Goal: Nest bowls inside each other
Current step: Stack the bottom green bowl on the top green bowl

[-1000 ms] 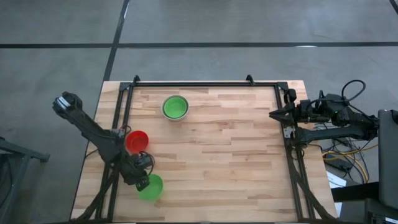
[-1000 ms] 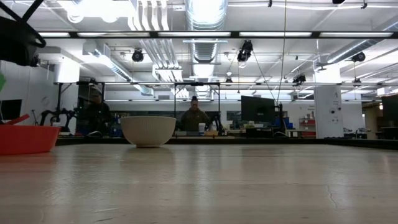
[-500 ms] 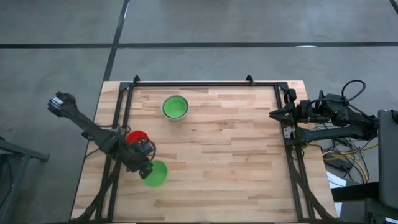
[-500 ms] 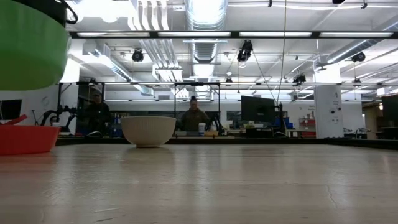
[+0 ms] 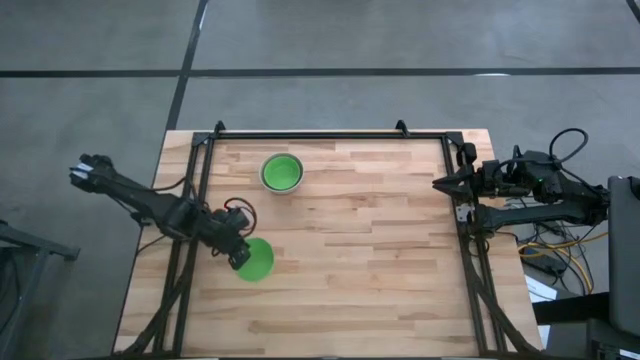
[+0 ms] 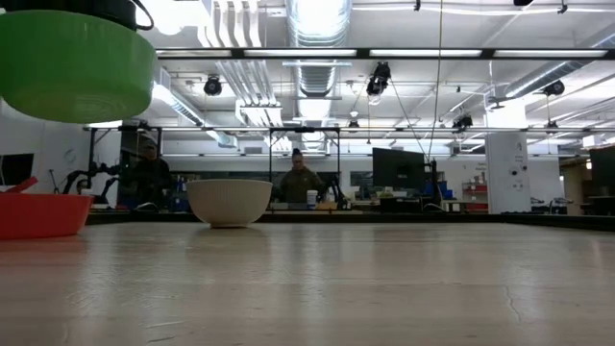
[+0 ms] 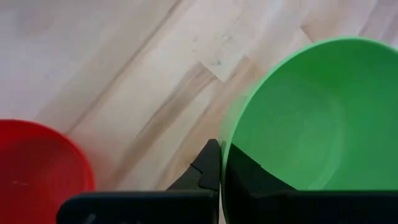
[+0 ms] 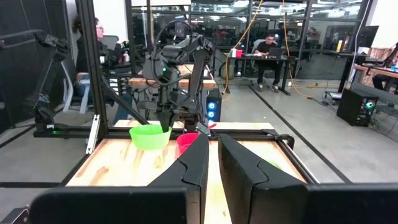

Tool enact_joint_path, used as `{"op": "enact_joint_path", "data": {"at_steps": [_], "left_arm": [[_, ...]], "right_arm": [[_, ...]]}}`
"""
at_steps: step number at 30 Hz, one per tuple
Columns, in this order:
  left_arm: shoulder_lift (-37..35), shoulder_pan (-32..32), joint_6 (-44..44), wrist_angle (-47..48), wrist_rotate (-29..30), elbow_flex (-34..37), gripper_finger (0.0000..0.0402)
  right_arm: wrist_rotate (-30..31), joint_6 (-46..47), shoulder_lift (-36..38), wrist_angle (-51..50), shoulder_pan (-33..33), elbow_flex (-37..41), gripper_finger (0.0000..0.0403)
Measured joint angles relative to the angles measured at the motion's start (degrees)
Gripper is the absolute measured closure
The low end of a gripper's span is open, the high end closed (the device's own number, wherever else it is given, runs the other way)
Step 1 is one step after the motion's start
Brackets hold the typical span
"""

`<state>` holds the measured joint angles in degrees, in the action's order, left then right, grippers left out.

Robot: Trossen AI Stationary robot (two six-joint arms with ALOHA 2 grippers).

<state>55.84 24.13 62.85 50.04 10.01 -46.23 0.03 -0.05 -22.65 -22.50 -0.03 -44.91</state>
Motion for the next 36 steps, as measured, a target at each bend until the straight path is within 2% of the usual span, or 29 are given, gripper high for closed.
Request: {"op": "enact_joint_path", "data": {"at_steps": [8, 13, 36], "left_arm": [[-0.9, -3.7, -2.8, 5.0, 0.2, -2.6, 0.0398], [-1.9, -8.3, -2.9, 6.5, 0.6, -3.3, 0.0399], [-2.4, -42.3, -6.4, 2.2, -4.5, -3.4, 0.0397]], "right_arm": [[0.0, 0.0, 0.0, 0.0, 0.0, 0.0, 0.0369], [0.0, 0.0, 0.0, 0.0, 0.0, 0.0, 0.0369], [0.0, 0.0, 0.0, 0.0, 0.0, 0.0, 0.0369]]}}
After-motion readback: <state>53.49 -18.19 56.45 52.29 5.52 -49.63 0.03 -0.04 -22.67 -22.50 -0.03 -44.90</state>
